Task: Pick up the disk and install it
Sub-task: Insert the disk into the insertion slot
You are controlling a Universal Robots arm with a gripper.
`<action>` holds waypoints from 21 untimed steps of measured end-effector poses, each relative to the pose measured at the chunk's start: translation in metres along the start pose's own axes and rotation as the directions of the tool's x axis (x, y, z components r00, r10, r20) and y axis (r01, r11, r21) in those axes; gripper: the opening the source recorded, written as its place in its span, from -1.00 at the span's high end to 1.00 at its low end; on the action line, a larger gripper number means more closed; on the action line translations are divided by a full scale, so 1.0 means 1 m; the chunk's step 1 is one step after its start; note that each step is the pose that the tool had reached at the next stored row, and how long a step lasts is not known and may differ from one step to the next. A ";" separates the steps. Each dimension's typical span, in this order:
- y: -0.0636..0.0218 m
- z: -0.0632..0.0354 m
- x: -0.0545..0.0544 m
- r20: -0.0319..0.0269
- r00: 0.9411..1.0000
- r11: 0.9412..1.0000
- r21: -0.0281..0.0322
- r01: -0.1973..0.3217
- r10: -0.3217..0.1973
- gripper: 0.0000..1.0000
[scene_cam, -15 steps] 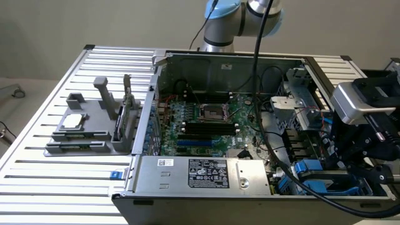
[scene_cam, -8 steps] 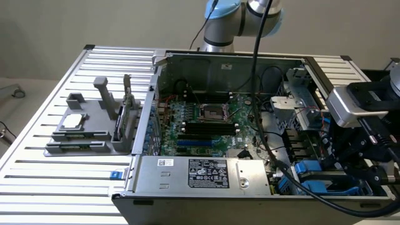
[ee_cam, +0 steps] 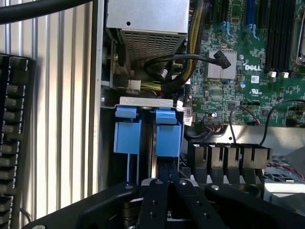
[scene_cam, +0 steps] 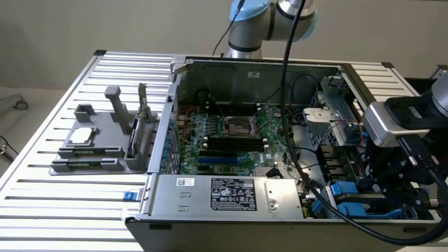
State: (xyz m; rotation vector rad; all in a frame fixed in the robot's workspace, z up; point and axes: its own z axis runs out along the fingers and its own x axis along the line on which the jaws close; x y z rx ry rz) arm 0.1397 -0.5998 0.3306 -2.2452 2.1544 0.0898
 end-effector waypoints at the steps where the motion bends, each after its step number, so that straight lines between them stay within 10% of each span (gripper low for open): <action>1: 0.0000 0.0006 0.000 0.000 1.000 1.000 0.000 0.000 0.000 0.79; 14: 0.0000 0.0040 0.000 0.000 1.000 1.000 0.000 0.002 -0.002 0.79; 21: 0.0004 -0.0223 -0.001 0.000 1.000 1.000 -0.003 0.002 -0.002 0.79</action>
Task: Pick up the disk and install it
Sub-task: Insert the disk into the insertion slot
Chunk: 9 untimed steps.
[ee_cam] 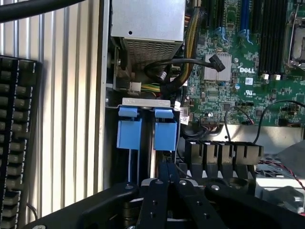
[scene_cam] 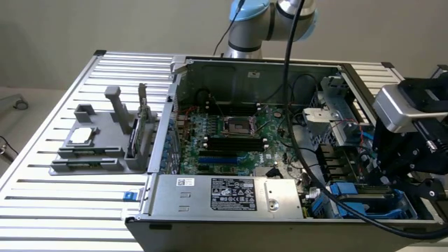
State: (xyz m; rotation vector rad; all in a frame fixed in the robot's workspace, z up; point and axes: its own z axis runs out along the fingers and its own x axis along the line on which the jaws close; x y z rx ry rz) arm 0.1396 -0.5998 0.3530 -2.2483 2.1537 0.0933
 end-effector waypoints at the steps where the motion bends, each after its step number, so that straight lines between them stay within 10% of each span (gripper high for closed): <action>1: 0.0000 -0.0031 0.000 0.000 1.000 1.000 0.000 0.000 0.000 0.79; 9: 0.0002 -0.0088 -0.001 0.002 1.000 1.000 0.000 0.000 0.000 0.79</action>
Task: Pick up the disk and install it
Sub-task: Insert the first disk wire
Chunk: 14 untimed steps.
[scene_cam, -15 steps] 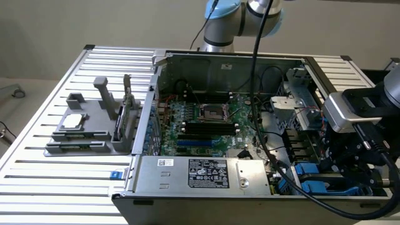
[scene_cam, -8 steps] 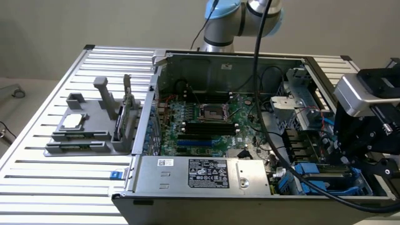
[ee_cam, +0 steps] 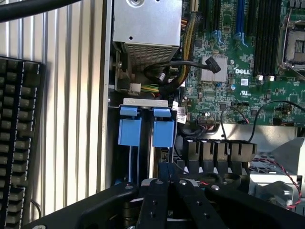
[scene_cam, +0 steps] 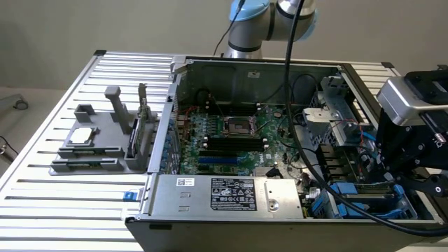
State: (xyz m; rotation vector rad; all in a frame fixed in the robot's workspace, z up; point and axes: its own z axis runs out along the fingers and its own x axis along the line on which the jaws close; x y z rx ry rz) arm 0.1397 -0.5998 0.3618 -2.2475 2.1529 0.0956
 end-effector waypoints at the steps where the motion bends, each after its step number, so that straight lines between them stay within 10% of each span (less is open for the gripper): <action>1: 0.0000 0.0000 0.000 0.000 1.000 1.000 0.000 0.000 0.000 0.79; 14: 0.0000 -0.0001 0.000 0.001 1.000 1.000 0.002 -0.031 0.031 0.79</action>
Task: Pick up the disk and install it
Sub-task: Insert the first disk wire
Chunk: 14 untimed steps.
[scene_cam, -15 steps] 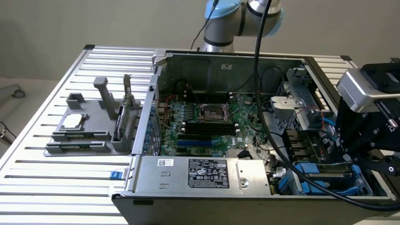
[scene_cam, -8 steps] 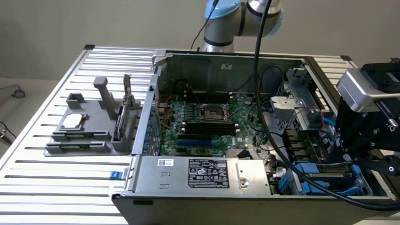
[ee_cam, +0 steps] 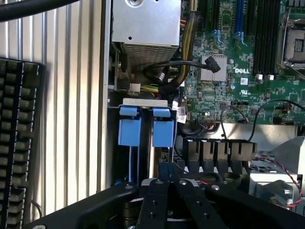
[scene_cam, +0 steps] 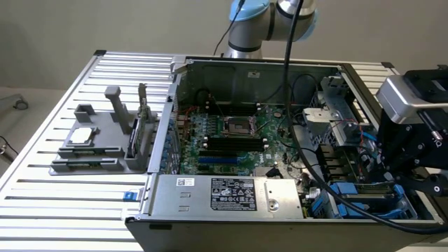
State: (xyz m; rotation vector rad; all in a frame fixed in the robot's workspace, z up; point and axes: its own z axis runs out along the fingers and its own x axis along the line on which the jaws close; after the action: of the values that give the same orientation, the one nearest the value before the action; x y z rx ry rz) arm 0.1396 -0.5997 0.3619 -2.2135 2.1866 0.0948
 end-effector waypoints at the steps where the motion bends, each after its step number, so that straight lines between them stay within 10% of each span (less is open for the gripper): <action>1: 0.0000 0.0000 0.000 0.000 1.000 1.000 0.001 -0.017 0.017 0.79; 8: 0.0001 0.0001 0.000 0.004 0.990 0.990 0.009 -0.140 0.140 0.79; 14: 0.0001 0.0001 0.000 0.008 0.969 0.969 0.015 -0.247 0.247 0.79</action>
State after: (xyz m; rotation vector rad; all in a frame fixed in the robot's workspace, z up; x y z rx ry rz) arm 0.1395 -0.5999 0.3618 -1.9194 2.4395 0.0884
